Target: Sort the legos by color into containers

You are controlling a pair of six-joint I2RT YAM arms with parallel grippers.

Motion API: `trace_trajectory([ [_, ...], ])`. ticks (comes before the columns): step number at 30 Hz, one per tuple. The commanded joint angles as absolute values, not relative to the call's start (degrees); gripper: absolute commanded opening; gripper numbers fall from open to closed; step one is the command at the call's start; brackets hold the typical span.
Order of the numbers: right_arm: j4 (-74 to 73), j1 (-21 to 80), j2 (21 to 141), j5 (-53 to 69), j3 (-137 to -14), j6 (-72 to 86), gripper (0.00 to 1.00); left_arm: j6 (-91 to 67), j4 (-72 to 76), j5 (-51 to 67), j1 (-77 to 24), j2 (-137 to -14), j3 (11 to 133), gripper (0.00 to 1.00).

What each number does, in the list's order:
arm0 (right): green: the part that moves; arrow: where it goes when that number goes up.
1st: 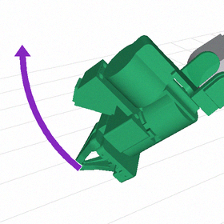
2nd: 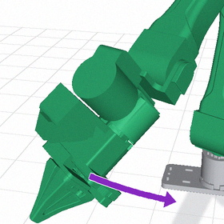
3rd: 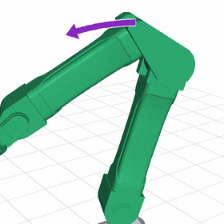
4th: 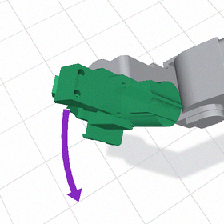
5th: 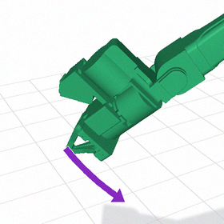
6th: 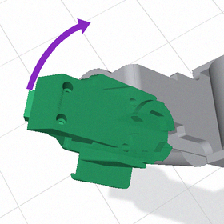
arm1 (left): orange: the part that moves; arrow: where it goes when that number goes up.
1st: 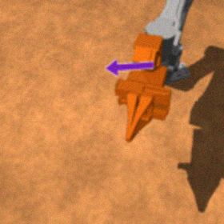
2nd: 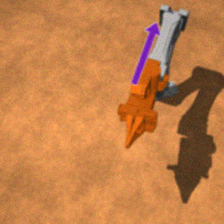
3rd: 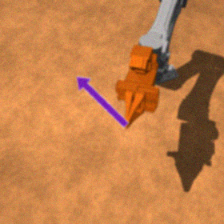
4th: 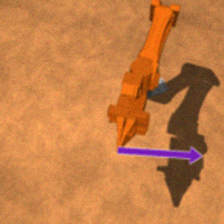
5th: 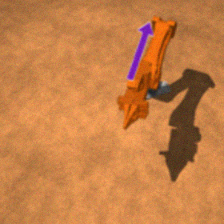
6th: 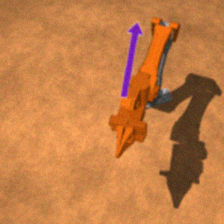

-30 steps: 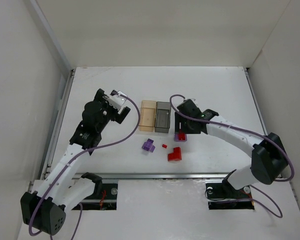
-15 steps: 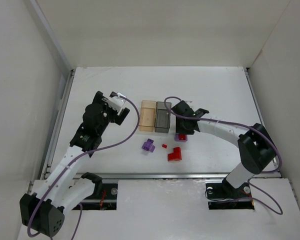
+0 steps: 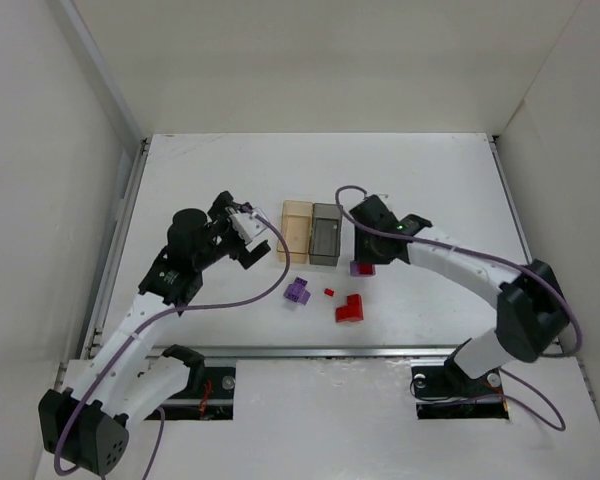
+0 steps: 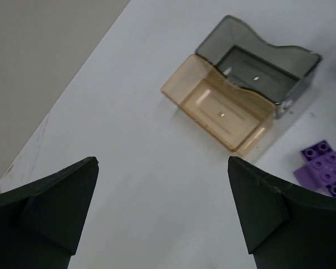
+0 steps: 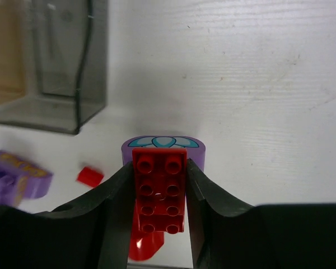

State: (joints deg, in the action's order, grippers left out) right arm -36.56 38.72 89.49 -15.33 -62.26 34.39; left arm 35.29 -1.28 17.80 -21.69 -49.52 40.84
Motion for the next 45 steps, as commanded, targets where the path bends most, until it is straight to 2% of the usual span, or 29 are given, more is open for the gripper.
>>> trace_trajectory([
  [1,-35.09,39.29,79.04,-13.65,-67.49,33.05,0.00,39.02,-1.85,33.90,-21.97,-48.95,44.11,1.00],
  [5,-26.56,39.81,69.54,-6.61,-66.98,31.73,0.00,39.02,-1.85,43.84,-21.97,-52.81,47.54,1.00],
  [8,-22.24,40.34,69.52,-0.82,-66.97,32.34,0.00,39.02,-1.85,47.64,-23.36,-56.24,49.92,1.00],
  [12,-22.24,42.79,75.13,1.22,-73.02,32.34,0.00,41.83,-2.54,48.25,-27.14,-59.32,52.99,1.00],
  [18,-18.91,44.30,77.43,4.47,-75.50,31.73,0.00,44.56,-5.80,48.25,-30.40,-61.61,55.20,1.00],
  [24,-17.84,45.44,78.05,5.63,-75.50,31.73,0.00,45.18,-5.27,44.65,-31.55,-62.92,54.67,0.83],
  [28,-16.71,45.44,78.57,6.68,-75.50,31.73,0.00,46.58,-5.98,44.03,-31.55,-64.77,54.67,0.80],
  [30,-16.70,45.44,78.57,7.38,-76.03,31.73,0.00,46.58,-5.98,43.51,-31.55,-65.47,54.67,0.73],
  [31,-16.70,45.96,79.18,8.08,-76.03,31.73,0.00,46.58,-5.98,42.90,-31.55,-66.09,55.28,0.58],
  [34,-16.70,45.97,79.80,9.22,-76.03,31.73,0.00,45.27,-5.45,41.58,-31.55,-66.71,56.42,0.39],
  [35,-16.70,45.97,79.80,9.23,-76.03,31.21,0.00,45.26,-5.45,41.57,-31.55,-67.23,56.43,0.23],
  [37,-16.70,45.97,79.80,9.76,-76.03,31.20,0.00,44.04,-5.45,40.26,-31.55,-67.24,57.04,0.02],
  [42,-19.51,44.48,79.80,4.05,-76.64,30.67,0.00,41.05,-7.46,32.37,-31.03,-66.63,56.79,0.00],
  [45,-20.21,39.30,79.80,2.73,-76.64,32.16,0.00,39.73,-10.28,28.23,-28.83,-64.87,54.85,0.00],
])
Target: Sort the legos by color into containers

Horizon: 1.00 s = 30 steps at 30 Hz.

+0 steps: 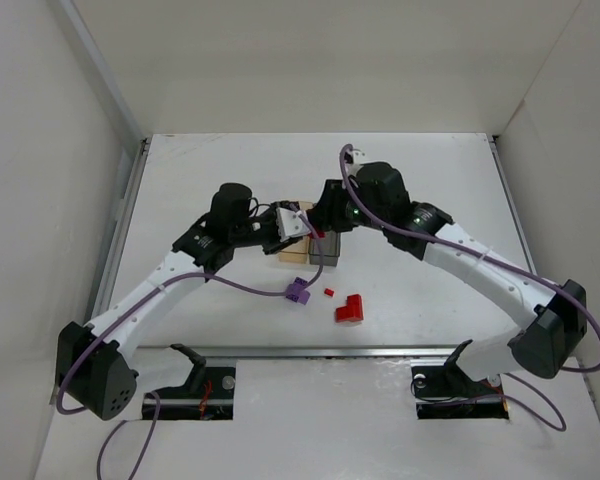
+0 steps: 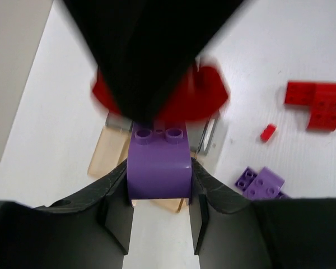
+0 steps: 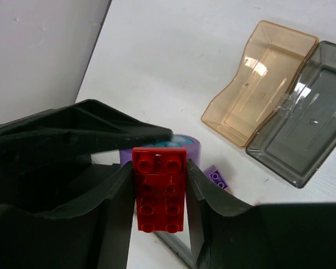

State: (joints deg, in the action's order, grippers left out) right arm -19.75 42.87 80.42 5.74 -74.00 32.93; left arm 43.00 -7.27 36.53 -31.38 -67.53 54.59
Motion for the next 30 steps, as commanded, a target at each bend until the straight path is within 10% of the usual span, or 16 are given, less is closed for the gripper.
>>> trace_trajectory([
  [1,-20.21,36.50,79.80,2.20,-76.64,32.17,0.00,39.73,-11.41,26.99,-28.31,-64.34,53.02,0.00],
  [17,-16.52,35.51,109.41,8.35,-91.76,32.78,0.02,27.52,-7.29,15.03,-26.64,-57.66,46.58,0.00],
  [30,-16.70,35.51,113.47,14.85,-95.09,29.80,0.92,26.98,-1.94,17.13,-26.10,-63.28,49.83,0.00],
])
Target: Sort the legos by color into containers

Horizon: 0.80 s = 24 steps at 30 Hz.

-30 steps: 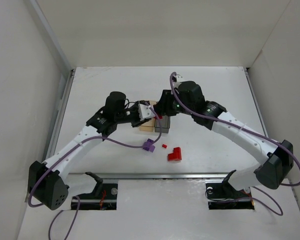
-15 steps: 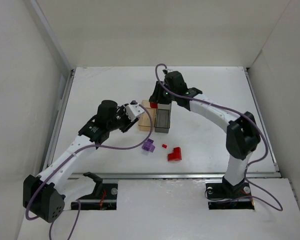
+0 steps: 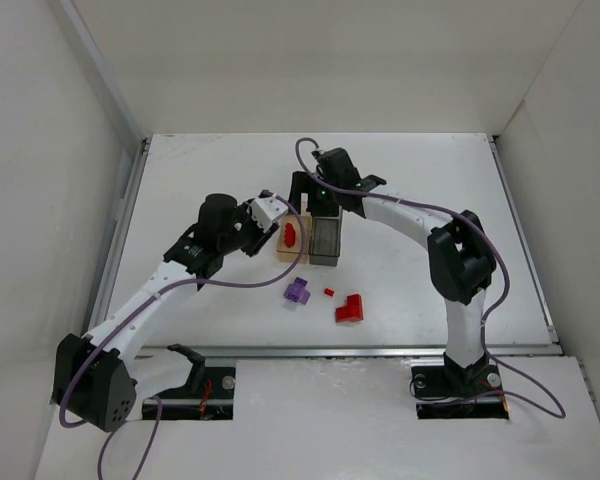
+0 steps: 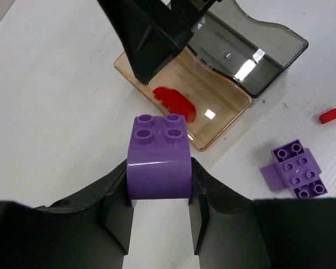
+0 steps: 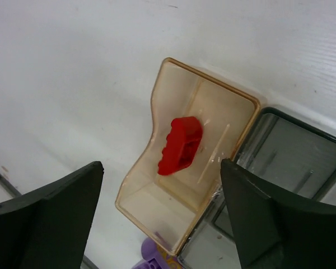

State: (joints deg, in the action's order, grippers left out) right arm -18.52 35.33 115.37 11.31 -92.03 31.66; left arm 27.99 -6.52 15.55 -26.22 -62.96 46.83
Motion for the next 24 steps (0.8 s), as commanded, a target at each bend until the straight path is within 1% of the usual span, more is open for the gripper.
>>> trace_trajectory([
  [1,-16.70,35.51,113.47,14.85,-95.10,29.79,0.92,26.98,-1.93,18.01,-26.10,-64.33,50.44,0.00],
  [3,-16.70,34.03,111.89,15.56,-95.89,29.79,0.92,26.98,0.08,20.30,-26.10,-66.70,51.84,0.00],
  [5,-16.18,32.18,108.12,15.56,-94.14,31.98,0.92,26.46,0.62,22.31,-27.50,-70.29,53.25,0.00],
  [8,-14.94,27.78,101.27,12.32,-88.87,33.13,0.92,26.46,3.33,24.86,-30.40,-74.78,56.24,0.08],
  [9,-14.94,26.82,99.68,11.09,-87.55,33.13,0.92,26.46,4.12,24.87,-31.02,-77.93,56.86,0.11],
  [11,-16.52,24.79,95.74,7.40,-83.96,31.21,0.92,26.46,6.41,25.49,-33.04,-81.19,58.62,0.19],
  [13,-19.40,24.26,93.79,4.41,-81.84,29.19,0.92,25.93,7.82,27.33,-33.74,-85.58,60.19,0.23],
  [15,-20.91,23.03,91.59,3.35,-79.20,27.87,0.92,25.41,10.10,28.47,-33.75,-87.88,60.73,0.25],
  [18,-22.24,23.03,88.70,2.03,-75.95,27.17,0.93,25.40,12.12,28.48,-34.28,-90.96,60.73,0.33],
  [21,-22.24,23.03,86.93,2.02,-74.10,26.54,0.95,26.89,11.52,28.48,-34.28,-92.37,61.26,0.62],
  [22,-22.76,23.03,86.23,2.02,-73.31,25.85,0.95,27.50,10.82,28.48,-34.28,-92.98,61.78,0.78],
  [23,-22.76,23.03,86.22,2.02,-73.30,25.32,1.00,27.51,10.81,28.48,-34.28,-93.60,62.40,0.86],
  [24,-23.37,23.03,85.52,2.02,-72.69,25.31,1.00,27.51,10.29,28.48,-34.80,-93.60,62.40,0.94],
])
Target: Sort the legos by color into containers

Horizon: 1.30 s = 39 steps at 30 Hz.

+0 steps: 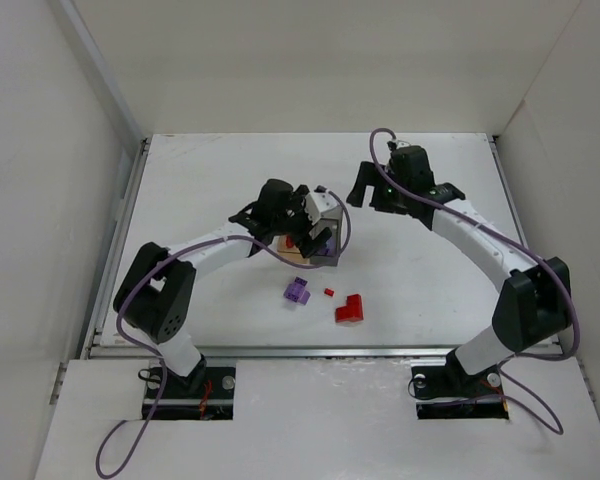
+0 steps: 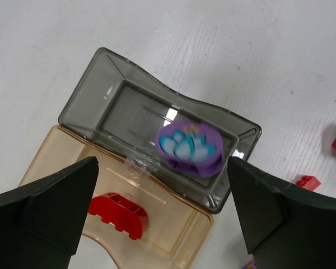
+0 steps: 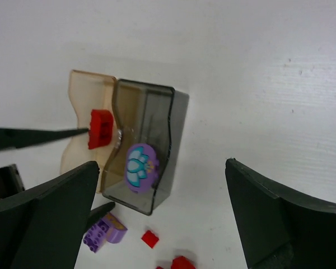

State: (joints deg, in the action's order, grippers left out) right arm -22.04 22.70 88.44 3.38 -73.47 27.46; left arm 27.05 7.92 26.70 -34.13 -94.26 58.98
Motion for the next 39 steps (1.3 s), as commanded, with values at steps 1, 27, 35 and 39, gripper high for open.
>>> trace_trajectory([
  [1,-23.99,23.03,84.91,1.41,-72.16,24.79,1.00,27.51,10.28,28.48,-34.80,-93.60,63.19,1.00],
  [27,-26.89,36.03,75.77,-2.55,-60.30,30.58,0.96,25.50,-16.10,24.44,-44.21,-77.43,49.32,0.86],
  [35,-26.89,36.56,71.99,-3.60,-56.52,31.90,0.96,20.48,-5.81,16.79,-44.21,-80.33,44.82,0.67],
  [39,-26.89,36.56,70.49,-4.22,-55.38,32.43,0.96,19.95,-5.01,16.26,-44.21,-82.35,44.82,0.61],
])
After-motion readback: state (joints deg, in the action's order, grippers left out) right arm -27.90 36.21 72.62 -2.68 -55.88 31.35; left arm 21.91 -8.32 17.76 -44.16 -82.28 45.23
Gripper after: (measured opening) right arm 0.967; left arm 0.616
